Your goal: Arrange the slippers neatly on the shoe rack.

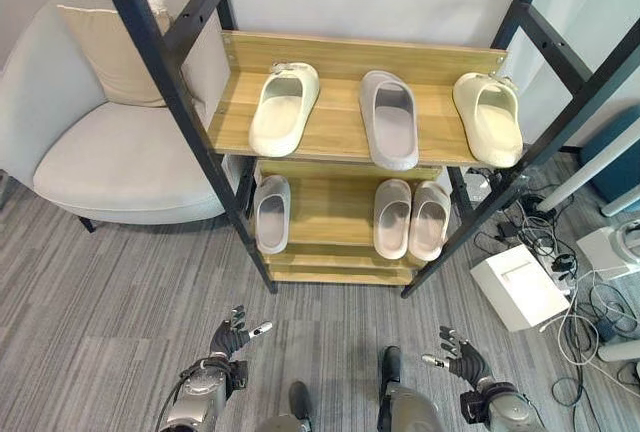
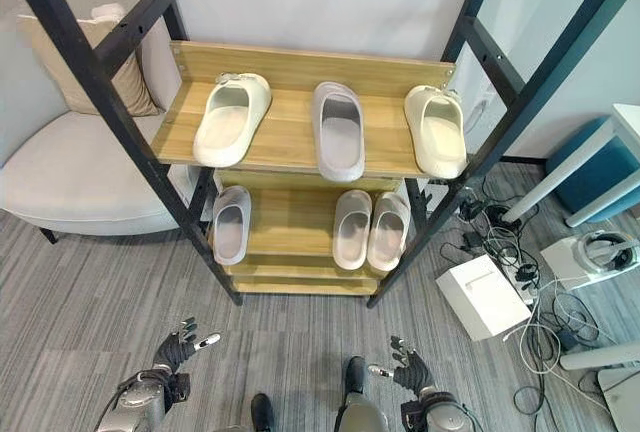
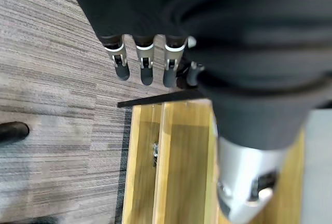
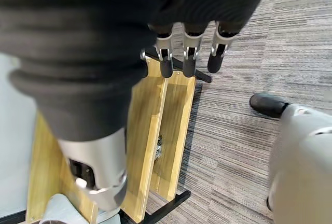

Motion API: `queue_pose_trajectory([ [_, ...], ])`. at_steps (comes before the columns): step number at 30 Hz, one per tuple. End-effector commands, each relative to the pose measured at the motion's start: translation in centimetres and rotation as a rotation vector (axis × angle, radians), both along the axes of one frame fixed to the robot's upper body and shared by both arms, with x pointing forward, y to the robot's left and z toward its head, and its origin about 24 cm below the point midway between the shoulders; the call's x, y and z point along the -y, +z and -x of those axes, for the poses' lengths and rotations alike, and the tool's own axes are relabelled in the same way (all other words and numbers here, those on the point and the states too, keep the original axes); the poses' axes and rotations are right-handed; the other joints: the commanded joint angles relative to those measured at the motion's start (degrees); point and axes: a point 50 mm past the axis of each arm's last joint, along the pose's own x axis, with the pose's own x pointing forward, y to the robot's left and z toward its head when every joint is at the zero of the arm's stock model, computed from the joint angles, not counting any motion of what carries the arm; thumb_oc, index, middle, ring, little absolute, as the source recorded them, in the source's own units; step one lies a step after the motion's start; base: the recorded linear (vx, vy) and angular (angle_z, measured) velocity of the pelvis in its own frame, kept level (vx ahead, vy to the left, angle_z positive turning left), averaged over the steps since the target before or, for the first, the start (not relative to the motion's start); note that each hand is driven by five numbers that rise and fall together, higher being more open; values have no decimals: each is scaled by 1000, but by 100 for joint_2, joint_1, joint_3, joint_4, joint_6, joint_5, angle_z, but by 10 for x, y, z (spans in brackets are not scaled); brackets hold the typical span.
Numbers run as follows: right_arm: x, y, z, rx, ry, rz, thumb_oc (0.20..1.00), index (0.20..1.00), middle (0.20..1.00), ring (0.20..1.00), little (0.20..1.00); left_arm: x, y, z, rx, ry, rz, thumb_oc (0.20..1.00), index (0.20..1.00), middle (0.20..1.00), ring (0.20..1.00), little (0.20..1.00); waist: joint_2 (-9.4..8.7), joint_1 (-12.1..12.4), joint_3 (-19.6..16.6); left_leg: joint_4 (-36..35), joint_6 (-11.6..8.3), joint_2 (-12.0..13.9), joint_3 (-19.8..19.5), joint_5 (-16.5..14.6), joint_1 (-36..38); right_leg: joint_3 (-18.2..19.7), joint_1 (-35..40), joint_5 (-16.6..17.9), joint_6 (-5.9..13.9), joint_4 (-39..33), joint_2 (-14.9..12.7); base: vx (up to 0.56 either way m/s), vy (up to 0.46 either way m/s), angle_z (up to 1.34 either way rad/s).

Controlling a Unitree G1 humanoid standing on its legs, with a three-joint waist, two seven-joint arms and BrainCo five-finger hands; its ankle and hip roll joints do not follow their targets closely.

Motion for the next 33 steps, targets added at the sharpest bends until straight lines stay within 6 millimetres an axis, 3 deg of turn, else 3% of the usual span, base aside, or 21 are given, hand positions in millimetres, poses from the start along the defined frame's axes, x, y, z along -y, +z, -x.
queue_pose_trajectory([
  [1,11,16,-18,84,34,34,1000,1000,1000,1000,1000,19,21,-33,147,-58,43,1000,1000,1000,1000,1000,193,6,27,903,-618,799,-277,173,-148,-57,692,-617,14,43,456,80,-195,-8],
  [2,11,16,-18,85,34,34,1000,1000,1000,1000,1000,19,21,-33,147,-58,43,1000,1000,1000,1000,1000,197,-6,29,922,-621,805,-292,164,-161,-70,698,-616,11,38,460,94,-292,6],
  [3,18,19,-20,90,32,54,1000,1000,1000,1000,1000,24,25,-38,171,-68,51,1000,1000,1000,1000,1000,178,74,114,1373,-688,674,-825,305,-414,-80,834,-649,-75,-24,503,14,-100,24],
  [4,18,19,-20,90,32,54,1000,1000,1000,1000,1000,24,25,-38,171,-68,51,1000,1000,1000,1000,1000,177,71,111,1373,-688,673,-827,306,-419,-82,830,-649,-75,-24,503,59,-105,19],
  [5,24,21,-22,93,20,71,1000,1000,1000,1000,1000,28,25,-40,175,-73,67,1000,1000,1000,1000,1000,156,77,87,883,-650,655,-973,192,-602,-149,918,-690,-30,-156,468,89,6,0],
  [8,31,21,-17,85,14,94,1000,1000,1000,1000,1000,29,22,-35,155,-85,68,1000,1000,1000,1000,1000,181,86,36,687,-611,708,-874,218,-680,-178,962,-803,-1,-58,443,100,42,-14],
  [10,31,20,-11,73,21,95,1000,1000,1000,1000,1000,28,19,-31,135,-100,54,1000,1000,1000,1000,1000,204,49,-78,409,-502,568,-675,97,-390,-79,1027,-777,30,-60,354,181,178,-20],
  [16,14,34,-21,152,186,154,1000,1000,1000,1000,1000,24,20,-31,139,-96,39,1000,1000,1000,1000,1000,212,61,-96,98,-437,492,-550,58,-110,28,1001,-712,116,-86,315,39,83,-8],
  [18,1,68,-30,320,358,221,1000,1000,1000,1000,1000,20,23,-33,153,-96,18,1000,1000,1000,1000,1000,205,13,-108,66,-418,482,-516,18,-31,79,1001,-703,146,-115,317,6,42,2],
  [21,-4,112,-31,500,494,296,1000,1000,1000,1000,1000,19,22,-33,149,-93,14,1000,1000,1000,1000,1000,201,-93,-138,43,-414,484,-462,-17,62,147,1027,-702,176,-145,329,6,29,-7],
  [22,-3,112,-30,497,493,298,1000,1000,1000,1000,1000,20,21,-33,147,-95,16,1000,1000,1000,1000,1000,212,-84,-139,42,-414,485,-461,-20,69,148,1035,-702,177,-147,330,5,25,-15],
  [23,-6,146,-26,625,572,317,1000,1000,1000,1000,1000,18,19,-32,135,-100,8,1000,1000,1000,1000,1000,203,-210,-184,22,-418,493,-400,-44,137,190,1039,-689,197,-167,345,-6,19,-11],
  [25,-8,183,-17,739,650,322,1000,1000,1000,1000,1000,19,18,-29,136,-104,15,1000,1000,1000,1000,1000,211,-314,-239,22,-435,520,-350,-53,167,217,1053,-666,209,-205,358,-26,10,-6],
  [33,4,260,-7,1040,616,463,1000,1000,1000,1000,1000,21,15,-20,145,-76,51,1000,1000,1000,1000,1000,242,-625,-376,22,-469,582,-177,-40,192,340,1009,-565,244,-249,409,-37,-6,-17],
])
